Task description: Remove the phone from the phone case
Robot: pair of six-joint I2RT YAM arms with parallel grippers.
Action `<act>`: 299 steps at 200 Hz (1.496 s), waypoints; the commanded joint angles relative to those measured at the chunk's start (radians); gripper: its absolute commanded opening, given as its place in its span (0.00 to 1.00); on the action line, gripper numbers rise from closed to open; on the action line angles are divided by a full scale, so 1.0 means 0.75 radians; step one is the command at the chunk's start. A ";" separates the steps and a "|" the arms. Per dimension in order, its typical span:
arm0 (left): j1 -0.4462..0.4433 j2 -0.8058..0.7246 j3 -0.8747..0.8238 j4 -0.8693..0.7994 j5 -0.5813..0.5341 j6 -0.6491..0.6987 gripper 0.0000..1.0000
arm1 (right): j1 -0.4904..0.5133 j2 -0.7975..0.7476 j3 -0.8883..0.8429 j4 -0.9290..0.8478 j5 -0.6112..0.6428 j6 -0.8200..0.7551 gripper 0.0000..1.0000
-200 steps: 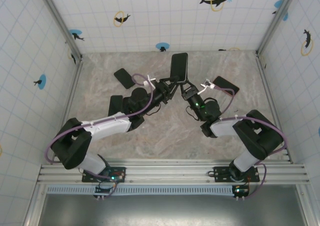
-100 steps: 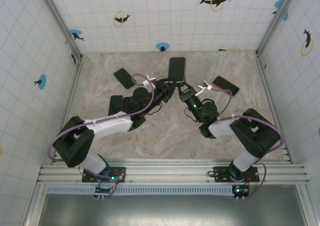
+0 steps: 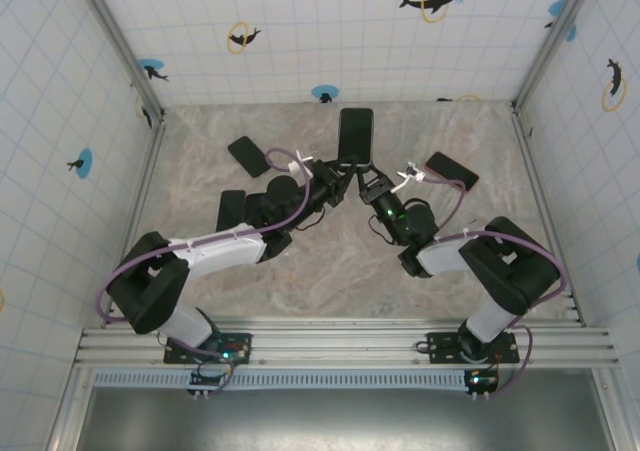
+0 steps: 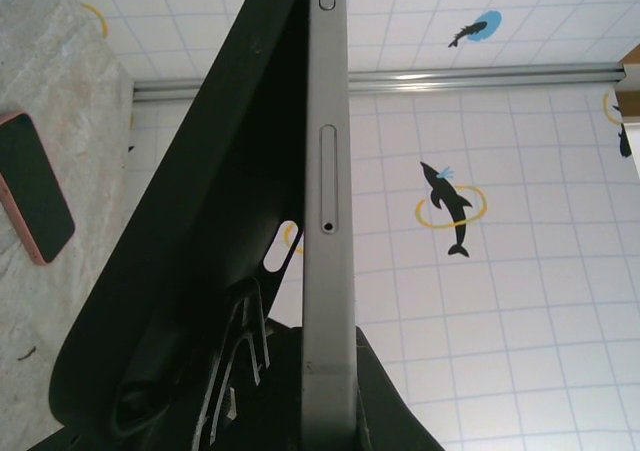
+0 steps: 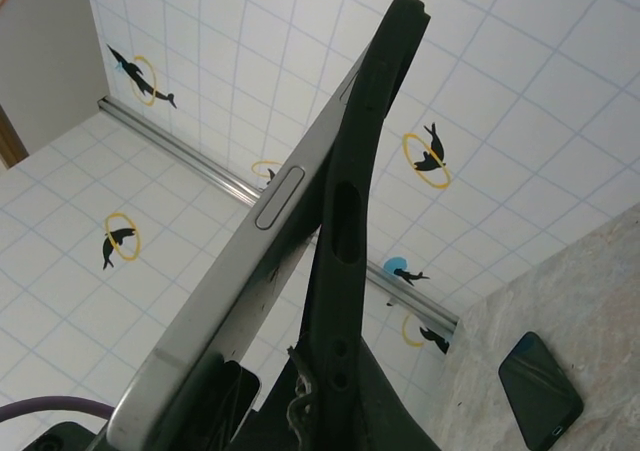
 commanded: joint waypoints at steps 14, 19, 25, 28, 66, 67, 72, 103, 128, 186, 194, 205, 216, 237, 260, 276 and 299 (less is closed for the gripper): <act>0.000 -0.035 0.050 0.097 0.028 0.060 0.00 | -0.013 -0.041 -0.019 0.128 0.144 -0.046 0.00; -0.006 -0.039 0.055 0.093 0.034 0.060 0.00 | -0.017 -0.048 -0.012 0.084 0.167 -0.055 0.00; -0.015 -0.041 0.056 0.092 0.038 0.056 0.00 | -0.022 -0.055 -0.004 0.032 0.198 -0.068 0.00; -0.018 -0.043 0.056 0.094 0.040 0.054 0.00 | -0.022 -0.059 0.002 0.005 0.214 -0.071 0.00; -0.065 -0.096 -0.001 0.053 0.023 0.045 0.00 | -0.072 -0.044 0.023 -0.016 0.314 -0.118 0.00; -0.065 -0.098 -0.006 0.054 0.022 0.044 0.00 | -0.072 -0.044 0.023 -0.016 0.318 -0.119 0.00; -0.066 -0.103 -0.025 0.067 0.015 0.036 0.00 | -0.076 -0.044 0.024 -0.018 0.335 -0.116 0.00; -0.085 -0.112 -0.092 0.079 -0.007 0.019 0.00 | -0.108 -0.034 0.011 0.104 0.342 -0.120 0.00; -0.106 -0.093 -0.137 0.133 -0.003 -0.021 0.00 | -0.127 -0.033 0.019 0.170 0.327 -0.145 0.00; -0.107 -0.069 -0.066 0.076 0.037 0.029 0.00 | -0.090 -0.091 0.074 0.182 0.117 -0.380 0.00; -0.108 -0.045 -0.018 0.058 0.064 0.042 0.00 | -0.078 -0.096 0.081 0.147 0.128 -0.418 0.00; -0.115 -0.018 0.029 0.031 0.098 0.055 0.00 | -0.074 -0.110 0.093 0.065 0.121 -0.456 0.00; -0.119 0.000 0.058 0.004 0.120 0.060 0.00 | -0.056 -0.129 0.109 0.007 0.116 -0.528 0.00; -0.122 0.019 0.069 0.011 0.135 0.048 0.00 | -0.016 -0.154 0.152 -0.094 0.104 -0.674 0.00; -0.126 0.049 0.141 -0.017 0.161 0.069 0.00 | 0.003 -0.155 0.186 -0.196 0.102 -0.740 0.00; -0.130 0.071 0.187 -0.025 0.175 0.076 0.00 | 0.010 -0.145 0.185 -0.202 0.125 -0.746 0.00; -0.132 0.075 0.204 -0.036 0.174 0.083 0.00 | 0.007 -0.142 0.179 -0.226 0.185 -0.756 0.00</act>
